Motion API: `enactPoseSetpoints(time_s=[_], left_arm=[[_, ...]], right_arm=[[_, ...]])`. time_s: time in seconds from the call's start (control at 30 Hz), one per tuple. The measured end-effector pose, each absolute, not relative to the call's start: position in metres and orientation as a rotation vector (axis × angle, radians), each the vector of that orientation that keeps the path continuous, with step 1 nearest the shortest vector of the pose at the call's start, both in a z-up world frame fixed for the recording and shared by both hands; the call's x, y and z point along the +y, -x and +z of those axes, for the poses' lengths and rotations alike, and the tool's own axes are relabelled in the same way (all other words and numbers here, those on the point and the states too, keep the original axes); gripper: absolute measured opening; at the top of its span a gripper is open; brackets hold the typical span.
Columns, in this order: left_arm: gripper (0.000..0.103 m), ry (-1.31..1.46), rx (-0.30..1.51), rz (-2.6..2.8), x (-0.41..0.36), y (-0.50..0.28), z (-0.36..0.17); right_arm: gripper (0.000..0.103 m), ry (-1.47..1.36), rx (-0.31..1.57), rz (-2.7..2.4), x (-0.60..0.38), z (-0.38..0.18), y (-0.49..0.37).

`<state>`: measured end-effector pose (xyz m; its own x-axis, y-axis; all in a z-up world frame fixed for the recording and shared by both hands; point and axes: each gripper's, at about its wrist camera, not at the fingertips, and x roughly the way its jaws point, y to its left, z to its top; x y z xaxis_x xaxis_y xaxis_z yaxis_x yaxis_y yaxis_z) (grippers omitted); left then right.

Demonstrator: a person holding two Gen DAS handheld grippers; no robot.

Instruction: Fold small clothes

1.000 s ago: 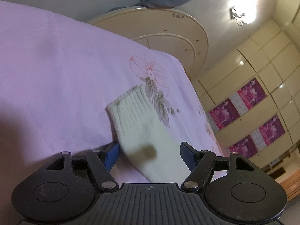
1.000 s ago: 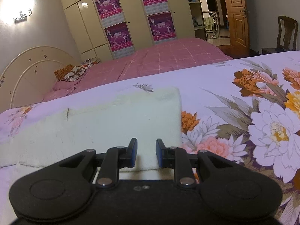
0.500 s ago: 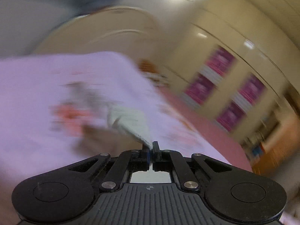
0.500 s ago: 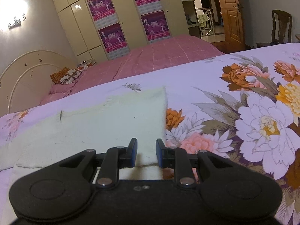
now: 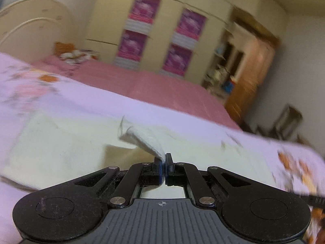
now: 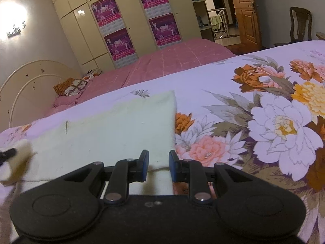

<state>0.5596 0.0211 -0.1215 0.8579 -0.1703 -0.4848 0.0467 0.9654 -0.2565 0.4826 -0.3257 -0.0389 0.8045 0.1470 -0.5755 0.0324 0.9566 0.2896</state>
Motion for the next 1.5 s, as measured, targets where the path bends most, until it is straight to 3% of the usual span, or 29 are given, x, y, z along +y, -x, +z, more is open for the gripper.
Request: enactPoseSetpoints(time_s=[0.4,0.43,0.47,0.53,0.7,0.83,1.0,1.07,1.13,1.2,1.33,1.5], left_arm=[[0.003,0.014,0.629,-0.277,-0.115,-0.555,-0.123],[0.007,-0.016,0.618,-0.271,-0.124,-0.55,-0.121],[0.036,-0.04,0.612,-0.278,-0.127,-0.546,-0.118],[0.076,-0.021,0.571,-0.318,-0.125,-0.529,-0.107],[0.076,0.001,0.521,-0.205,-0.067,-0.482,-0.09],[0.064,-0.007,0.555,-0.017,0.005,-0.447,-0.102],[0.064,0.118,0.614,0.121,0.062,-0.447,-0.113],[0.064,0.145,0.612,0.122,0.065,-0.45,-0.115],[0.064,0.148,0.606,0.125,0.065,-0.451,-0.113],[0.061,0.152,0.57,0.127,0.055,-0.452,-0.109],[0.059,0.126,0.566,0.113,0.051,-0.46,-0.115],[0.059,0.146,0.6,0.13,0.052,-0.474,-0.121]], right_arm=[[0.023,-0.356,0.647,0.078,-0.329,-0.043,-0.475],[0.024,-0.369,0.649,0.084,-0.328,-0.044,-0.476],[0.024,-0.378,0.65,0.092,-0.326,-0.043,-0.476],[0.03,-0.394,0.649,0.113,-0.321,-0.042,-0.479],[0.039,-0.432,0.651,0.198,-0.301,-0.041,-0.489],[0.041,-0.443,0.694,0.239,-0.283,-0.048,-0.502],[0.04,-0.452,0.709,0.253,-0.262,-0.057,-0.517],[0.036,-0.451,0.707,0.252,-0.257,-0.057,-0.521],[0.009,-0.421,0.722,0.257,-0.251,-0.057,-0.526],[0.004,-0.366,0.71,0.252,-0.248,-0.053,-0.527],[0.004,-0.342,0.598,0.217,-0.262,-0.029,-0.515],[0.004,-0.326,0.597,0.194,-0.281,-0.025,-0.514]])
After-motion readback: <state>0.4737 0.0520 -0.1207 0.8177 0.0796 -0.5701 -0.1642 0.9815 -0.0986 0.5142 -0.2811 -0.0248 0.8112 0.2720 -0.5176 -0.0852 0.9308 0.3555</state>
